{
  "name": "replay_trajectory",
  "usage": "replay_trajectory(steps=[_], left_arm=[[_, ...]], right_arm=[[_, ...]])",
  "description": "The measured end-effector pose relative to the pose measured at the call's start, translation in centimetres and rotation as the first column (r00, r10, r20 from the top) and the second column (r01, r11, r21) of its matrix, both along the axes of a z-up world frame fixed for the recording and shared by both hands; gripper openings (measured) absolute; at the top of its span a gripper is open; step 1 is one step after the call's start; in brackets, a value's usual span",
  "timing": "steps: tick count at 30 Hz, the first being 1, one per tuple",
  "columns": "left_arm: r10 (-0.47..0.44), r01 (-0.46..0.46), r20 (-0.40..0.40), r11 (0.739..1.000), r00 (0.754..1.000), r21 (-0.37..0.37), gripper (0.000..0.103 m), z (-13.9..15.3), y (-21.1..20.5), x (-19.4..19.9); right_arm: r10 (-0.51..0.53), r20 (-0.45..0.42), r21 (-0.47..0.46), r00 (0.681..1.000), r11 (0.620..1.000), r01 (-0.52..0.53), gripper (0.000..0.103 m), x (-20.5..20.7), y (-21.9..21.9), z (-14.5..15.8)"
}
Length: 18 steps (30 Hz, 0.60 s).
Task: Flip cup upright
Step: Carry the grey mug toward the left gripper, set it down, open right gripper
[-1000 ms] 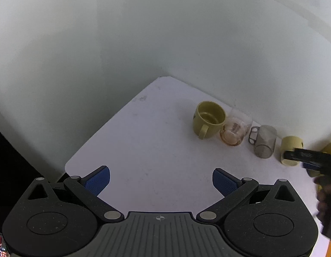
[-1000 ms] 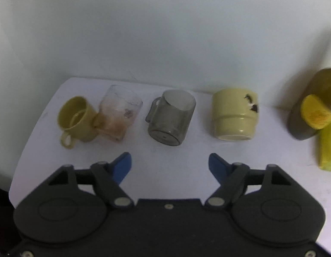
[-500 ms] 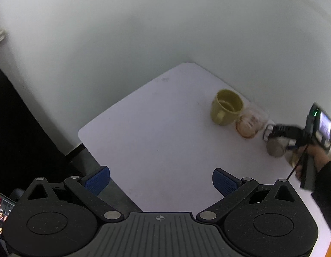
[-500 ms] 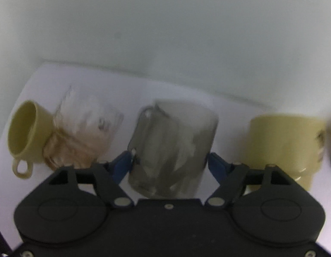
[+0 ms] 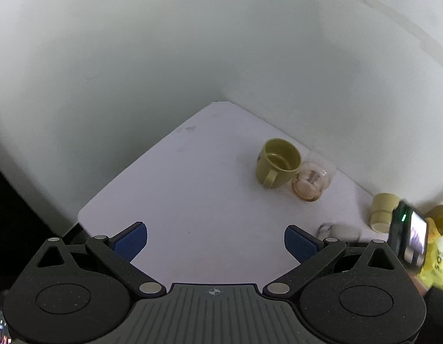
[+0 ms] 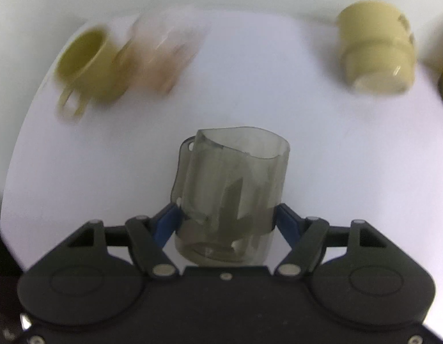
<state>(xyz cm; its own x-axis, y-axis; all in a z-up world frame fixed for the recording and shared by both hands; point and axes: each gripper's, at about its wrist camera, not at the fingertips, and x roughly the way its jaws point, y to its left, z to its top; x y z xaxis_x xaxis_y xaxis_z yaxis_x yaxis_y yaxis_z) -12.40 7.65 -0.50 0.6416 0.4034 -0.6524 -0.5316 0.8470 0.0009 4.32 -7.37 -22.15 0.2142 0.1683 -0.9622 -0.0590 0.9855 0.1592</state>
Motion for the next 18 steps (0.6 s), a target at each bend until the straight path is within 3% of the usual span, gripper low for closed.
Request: replay_trajectory(steps=[5, 9, 12, 15, 18], left_arm=[[-0.036, 0.036, 0.007, 0.999, 0.999, -0.007, 0.103, 0.0, 0.7, -0.6], [-0.048, 0.048, 0.019, 0.999, 0.999, -0.022, 0.103, 0.0, 1.5, -1.4], [-0.051, 0.053, 0.034, 0.998, 0.998, -0.031, 0.103, 0.1, 2.2, -1.3], [-0.065, 0.066, 0.042, 0.998, 0.997, -0.023, 0.103, 0.4, 2.4, -1.5], [-0.072, 0.073, 0.048, 0.997, 0.996, -0.025, 0.103, 0.5, 2.6, -1.7]], right_arm=[[0.001, 0.026, 0.012, 1.0, 1.0, -0.001, 0.072, -1.7, 0.3, 1.9], [-0.002, 0.059, 0.01, 0.998, 1.0, 0.001, 0.073, -1.2, -0.4, 5.3], [-0.006, 0.053, -0.015, 0.999, 1.0, 0.007, 0.071, -0.1, -0.1, 4.9], [-0.026, 0.016, -0.019, 1.0, 0.999, 0.026, 0.061, 1.1, 1.3, 3.0], [-0.078, 0.032, -0.004, 0.996, 0.997, 0.079, 0.061, 1.0, 1.5, 2.0]])
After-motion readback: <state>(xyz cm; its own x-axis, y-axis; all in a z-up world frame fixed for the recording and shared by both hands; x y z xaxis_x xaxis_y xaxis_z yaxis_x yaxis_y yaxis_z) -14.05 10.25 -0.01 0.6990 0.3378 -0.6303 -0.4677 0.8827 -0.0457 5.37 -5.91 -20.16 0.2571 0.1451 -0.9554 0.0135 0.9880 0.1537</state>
